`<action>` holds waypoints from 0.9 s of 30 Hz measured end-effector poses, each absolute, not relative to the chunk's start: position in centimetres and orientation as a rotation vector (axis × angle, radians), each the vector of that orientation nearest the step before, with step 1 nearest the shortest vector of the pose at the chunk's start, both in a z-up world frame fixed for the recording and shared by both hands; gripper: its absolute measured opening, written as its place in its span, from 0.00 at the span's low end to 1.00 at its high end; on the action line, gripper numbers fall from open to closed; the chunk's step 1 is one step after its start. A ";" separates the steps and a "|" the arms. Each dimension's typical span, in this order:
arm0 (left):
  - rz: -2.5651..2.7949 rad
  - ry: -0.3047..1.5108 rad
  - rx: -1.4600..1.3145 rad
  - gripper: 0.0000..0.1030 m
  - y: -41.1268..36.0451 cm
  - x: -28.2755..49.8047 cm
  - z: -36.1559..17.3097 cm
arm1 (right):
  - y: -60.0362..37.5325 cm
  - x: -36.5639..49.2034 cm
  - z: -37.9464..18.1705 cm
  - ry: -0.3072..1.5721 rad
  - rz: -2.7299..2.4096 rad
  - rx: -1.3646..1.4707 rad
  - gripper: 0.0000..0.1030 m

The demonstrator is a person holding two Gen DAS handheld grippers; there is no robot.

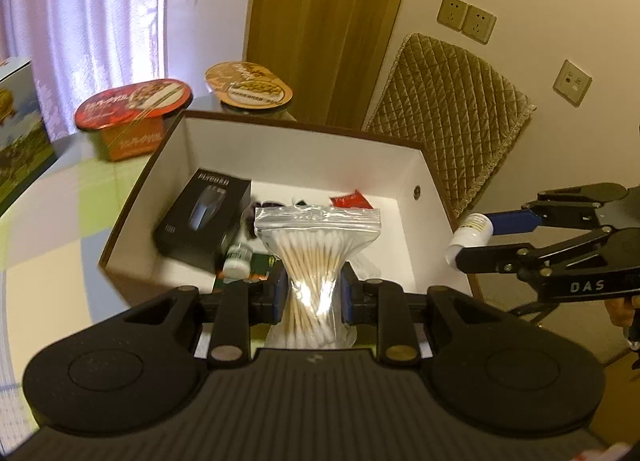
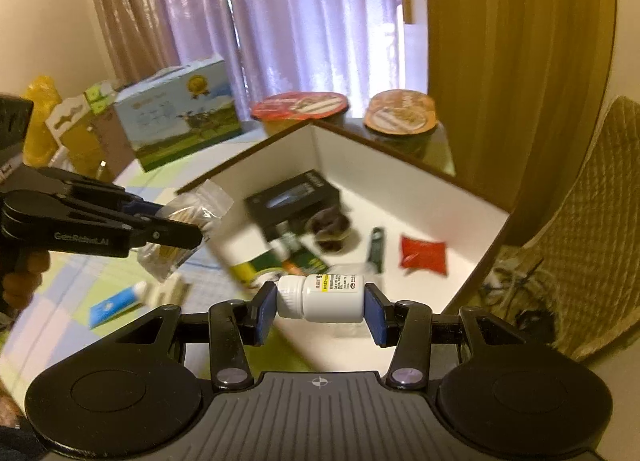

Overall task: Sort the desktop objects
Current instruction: 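Open the left gripper to drop the swab bag while the right releases the pill bottle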

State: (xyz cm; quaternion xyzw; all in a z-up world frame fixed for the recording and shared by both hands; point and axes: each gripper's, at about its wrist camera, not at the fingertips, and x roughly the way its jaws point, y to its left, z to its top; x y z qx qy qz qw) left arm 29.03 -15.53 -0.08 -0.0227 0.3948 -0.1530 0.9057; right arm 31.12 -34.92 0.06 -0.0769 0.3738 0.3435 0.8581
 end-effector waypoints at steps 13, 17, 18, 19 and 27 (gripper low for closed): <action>-0.250 1.017 -0.050 0.21 -18.7 38.8 -4.7 | -34.5 40.3 -4.1 0.898 0.724 -0.347 0.43; -0.227 1.096 -0.061 0.21 -19.1 40.3 -7.0 | -34.3 42.0 -5.4 0.936 0.736 -0.396 0.43; -0.221 1.113 -0.061 0.21 -19.2 40.5 -7.6 | -34.1 42.5 -5.7 0.946 0.739 -0.411 0.43; -0.213 1.133 -0.060 0.22 -19.2 40.8 -8.2 | -34.0 42.9 -6.0 0.953 0.740 -0.422 0.43; -0.191 1.202 -0.054 0.37 -19.2 41.3 -10.2 | -33.6 44.5 -7.2 0.988 0.787 -0.506 0.43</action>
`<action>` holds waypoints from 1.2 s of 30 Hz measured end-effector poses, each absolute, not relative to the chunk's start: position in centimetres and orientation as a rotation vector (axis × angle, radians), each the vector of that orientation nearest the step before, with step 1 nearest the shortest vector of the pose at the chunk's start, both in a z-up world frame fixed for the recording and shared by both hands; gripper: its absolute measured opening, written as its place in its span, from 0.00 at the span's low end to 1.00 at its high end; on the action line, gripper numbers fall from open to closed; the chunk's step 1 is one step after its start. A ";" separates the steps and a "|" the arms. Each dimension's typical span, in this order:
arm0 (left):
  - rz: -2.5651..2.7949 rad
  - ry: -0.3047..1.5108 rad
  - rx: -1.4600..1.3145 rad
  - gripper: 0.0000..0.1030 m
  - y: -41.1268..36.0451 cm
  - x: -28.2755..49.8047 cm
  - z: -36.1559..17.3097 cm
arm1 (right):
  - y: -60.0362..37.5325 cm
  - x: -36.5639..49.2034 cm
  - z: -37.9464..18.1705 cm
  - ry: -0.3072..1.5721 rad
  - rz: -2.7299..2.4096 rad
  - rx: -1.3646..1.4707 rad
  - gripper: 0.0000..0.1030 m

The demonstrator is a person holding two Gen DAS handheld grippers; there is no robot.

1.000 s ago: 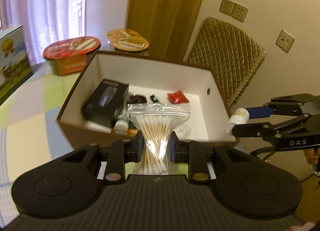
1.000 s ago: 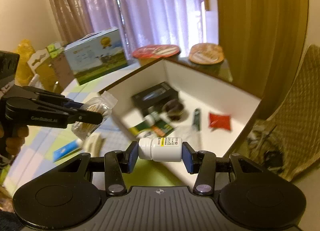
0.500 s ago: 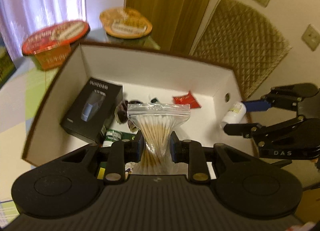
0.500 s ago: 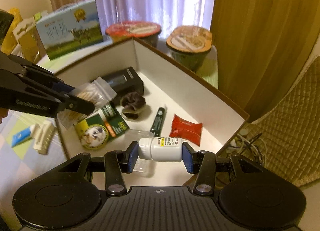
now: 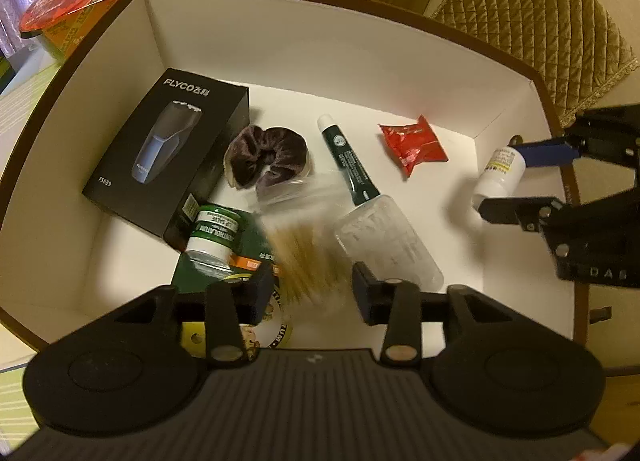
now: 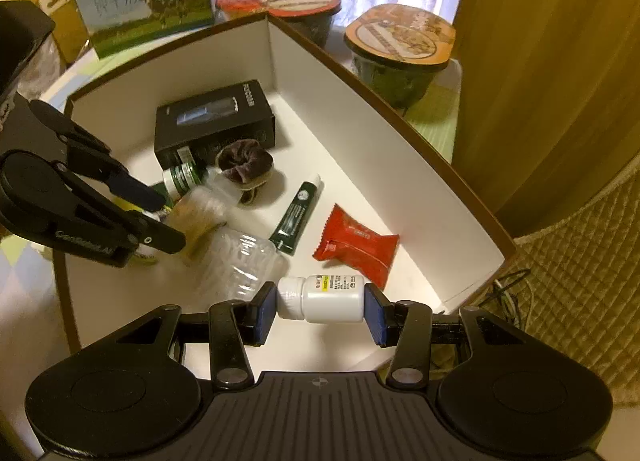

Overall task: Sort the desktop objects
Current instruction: 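Open the left gripper to drop the swab bag while the right releases the pill bottle, then withdraw both grippers from the brown box toward the blue tube and cream clip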

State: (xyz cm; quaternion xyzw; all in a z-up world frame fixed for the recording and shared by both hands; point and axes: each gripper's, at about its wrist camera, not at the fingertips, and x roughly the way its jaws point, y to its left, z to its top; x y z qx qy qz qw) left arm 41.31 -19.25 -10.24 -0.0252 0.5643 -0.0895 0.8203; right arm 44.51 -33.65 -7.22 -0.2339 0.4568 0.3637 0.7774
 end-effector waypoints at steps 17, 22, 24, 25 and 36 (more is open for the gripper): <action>-0.139 1.162 -0.041 0.55 -17.4 40.8 -9.1 | -31.5 45.2 -9.3 0.987 0.820 -0.687 0.48; -0.126 1.149 -0.029 0.75 -16.9 40.5 -8.6 | -31.6 44.4 -8.8 0.946 0.836 -0.706 0.80; -0.123 1.152 -0.026 0.81 -16.8 40.4 -8.5 | -31.6 44.0 -8.5 0.945 0.845 -0.701 0.86; -0.120 1.149 -0.024 0.85 -16.7 40.4 -8.4 | -31.7 43.8 -8.3 0.941 0.851 -0.699 0.91; -0.123 1.130 0.038 0.93 -16.9 39.2 -7.2 | -32.4 41.6 -6.2 0.905 0.858 -0.625 0.98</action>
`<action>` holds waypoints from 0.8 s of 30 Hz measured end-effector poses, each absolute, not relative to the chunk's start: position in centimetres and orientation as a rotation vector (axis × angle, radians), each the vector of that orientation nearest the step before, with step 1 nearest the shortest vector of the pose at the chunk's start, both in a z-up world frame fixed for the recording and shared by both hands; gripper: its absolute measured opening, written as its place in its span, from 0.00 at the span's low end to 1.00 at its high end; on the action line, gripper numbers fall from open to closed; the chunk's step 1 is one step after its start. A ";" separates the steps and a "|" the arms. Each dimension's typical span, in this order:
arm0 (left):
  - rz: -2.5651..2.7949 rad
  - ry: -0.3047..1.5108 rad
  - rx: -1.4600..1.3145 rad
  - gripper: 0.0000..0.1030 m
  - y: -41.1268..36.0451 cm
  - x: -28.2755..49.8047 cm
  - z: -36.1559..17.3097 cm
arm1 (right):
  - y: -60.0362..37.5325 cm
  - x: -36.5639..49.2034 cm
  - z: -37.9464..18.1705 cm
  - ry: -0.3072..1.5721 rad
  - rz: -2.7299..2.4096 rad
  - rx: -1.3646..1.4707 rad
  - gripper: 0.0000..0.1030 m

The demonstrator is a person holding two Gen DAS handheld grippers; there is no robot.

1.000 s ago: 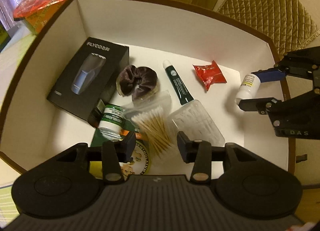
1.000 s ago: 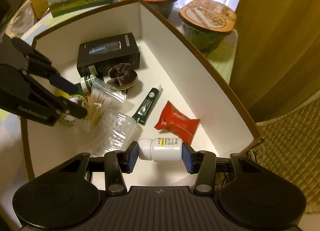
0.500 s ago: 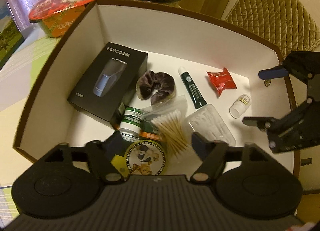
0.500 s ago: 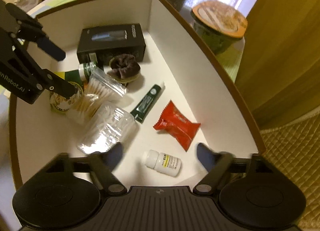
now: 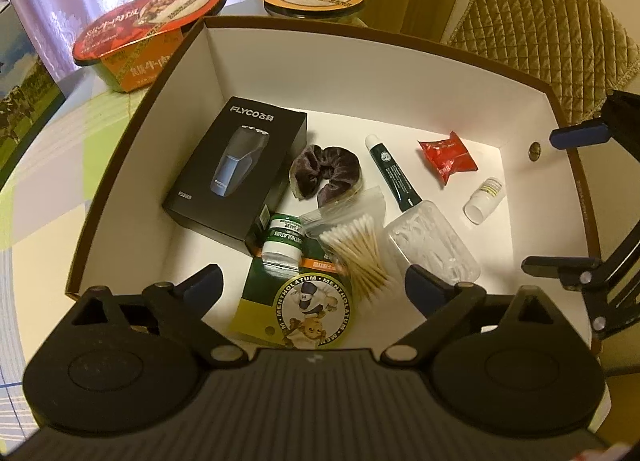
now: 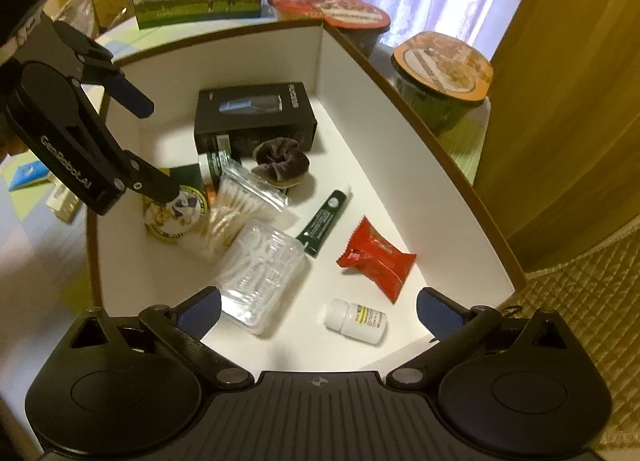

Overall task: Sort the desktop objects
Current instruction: 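Withdraw both grippers from the brown box toward the blue tube and cream clip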

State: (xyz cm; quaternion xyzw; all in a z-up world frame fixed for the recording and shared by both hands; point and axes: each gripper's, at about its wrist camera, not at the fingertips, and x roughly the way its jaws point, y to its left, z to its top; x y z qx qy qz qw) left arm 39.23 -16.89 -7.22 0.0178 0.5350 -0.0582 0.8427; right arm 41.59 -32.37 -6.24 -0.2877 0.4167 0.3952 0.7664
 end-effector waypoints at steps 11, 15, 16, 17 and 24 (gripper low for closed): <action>-0.110 1.074 0.056 0.94 -15.9 37.0 -5.1 | -33.9 38.7 -3.7 0.884 0.818 -0.486 0.98; -0.107 1.052 0.045 0.94 -15.2 35.8 -4.3 | -34.7 37.5 -3.1 0.880 0.799 -0.426 0.98; -0.108 1.048 0.044 0.94 -15.1 35.5 -4.1 | -34.7 37.2 -3.0 0.879 0.796 -0.418 0.98; -0.107 1.043 0.045 0.94 -15.0 35.1 -4.0 | -34.8 36.8 -2.8 0.874 0.793 -0.410 0.98; -0.106 1.008 0.050 0.94 -14.4 32.6 -2.7 | -35.0 34.4 -1.6 0.847 0.784 -0.358 0.98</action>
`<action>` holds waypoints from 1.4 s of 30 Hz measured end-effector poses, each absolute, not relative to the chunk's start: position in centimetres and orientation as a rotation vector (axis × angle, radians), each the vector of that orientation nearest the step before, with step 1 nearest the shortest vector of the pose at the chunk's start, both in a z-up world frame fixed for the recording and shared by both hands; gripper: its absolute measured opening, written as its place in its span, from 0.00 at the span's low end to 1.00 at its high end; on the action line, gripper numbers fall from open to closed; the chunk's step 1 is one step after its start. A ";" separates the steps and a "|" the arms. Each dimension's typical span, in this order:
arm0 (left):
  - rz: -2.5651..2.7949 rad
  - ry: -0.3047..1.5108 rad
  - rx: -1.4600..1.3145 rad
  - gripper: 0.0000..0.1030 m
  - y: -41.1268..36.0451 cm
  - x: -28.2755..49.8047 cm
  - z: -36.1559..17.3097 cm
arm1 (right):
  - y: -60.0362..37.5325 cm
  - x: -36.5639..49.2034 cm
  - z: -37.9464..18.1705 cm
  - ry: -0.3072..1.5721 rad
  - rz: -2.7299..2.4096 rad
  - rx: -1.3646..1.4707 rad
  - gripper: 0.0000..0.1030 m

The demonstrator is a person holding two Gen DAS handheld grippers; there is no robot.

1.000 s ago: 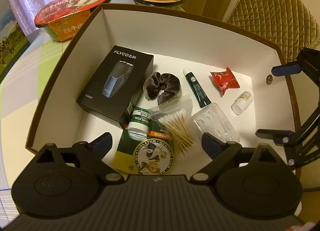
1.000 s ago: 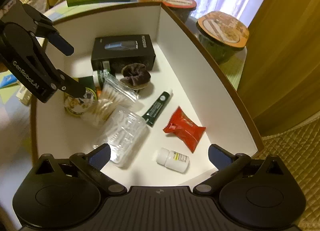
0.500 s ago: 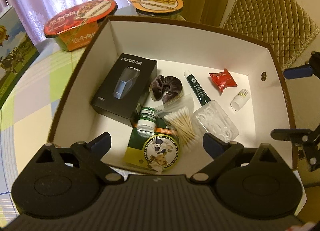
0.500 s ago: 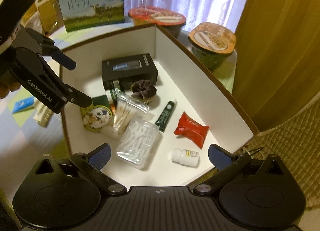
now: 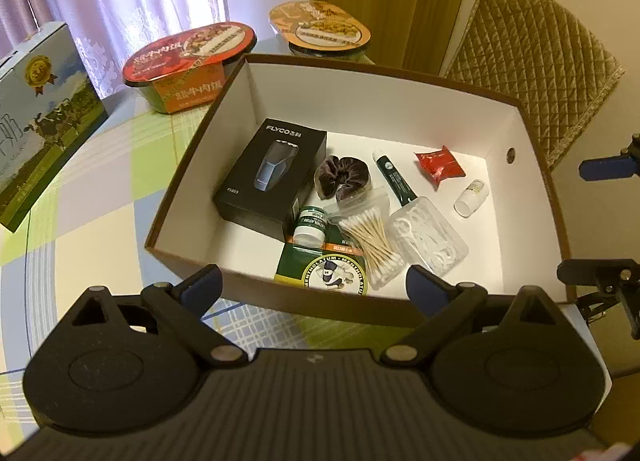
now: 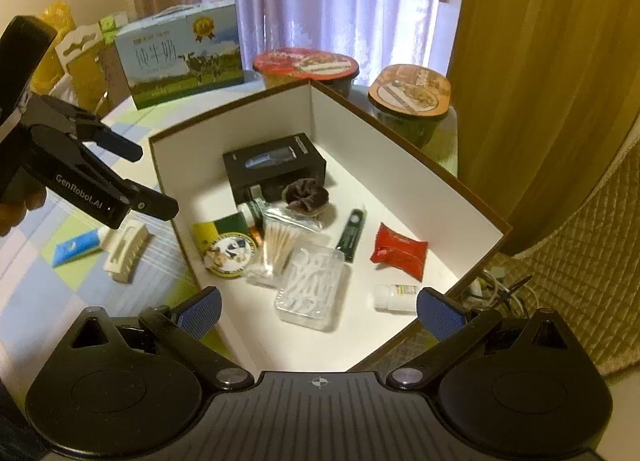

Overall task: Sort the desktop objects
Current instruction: 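Withdraw both grippers from the brown box toward the blue tube and cream clip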

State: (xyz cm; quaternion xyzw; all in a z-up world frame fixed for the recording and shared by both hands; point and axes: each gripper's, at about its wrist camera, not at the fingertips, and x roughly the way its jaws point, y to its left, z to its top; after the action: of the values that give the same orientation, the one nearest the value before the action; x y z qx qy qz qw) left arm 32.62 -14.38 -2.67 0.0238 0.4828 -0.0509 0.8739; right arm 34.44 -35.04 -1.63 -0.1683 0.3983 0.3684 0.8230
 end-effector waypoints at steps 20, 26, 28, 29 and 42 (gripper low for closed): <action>-0.093 0.949 0.041 0.94 -11.9 24.6 0.5 | -34.1 27.4 -0.2 0.825 0.771 -0.265 0.98; -0.070 0.939 0.023 0.94 -10.7 22.1 0.9 | -33.2 25.5 -0.4 0.832 0.776 -0.246 0.98; -0.064 0.937 0.024 0.94 -10.4 21.2 1.0 | -32.8 24.9 -0.5 0.834 0.781 -0.243 0.98; -0.060 0.937 0.026 0.94 -10.3 20.8 1.0 | -32.6 24.7 -0.6 0.835 0.782 -0.244 0.98; 0.011 0.970 -0.019 0.94 -7.3 16.8 0.1 | -29.5 22.1 -1.5 0.851 0.811 -0.247 0.98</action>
State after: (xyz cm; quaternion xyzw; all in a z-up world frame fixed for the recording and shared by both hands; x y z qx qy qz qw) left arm 16.85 -7.26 0.09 -0.0093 0.4664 0.0053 0.8845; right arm 22.13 -29.52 -1.54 -0.1162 0.4003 0.3817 0.8250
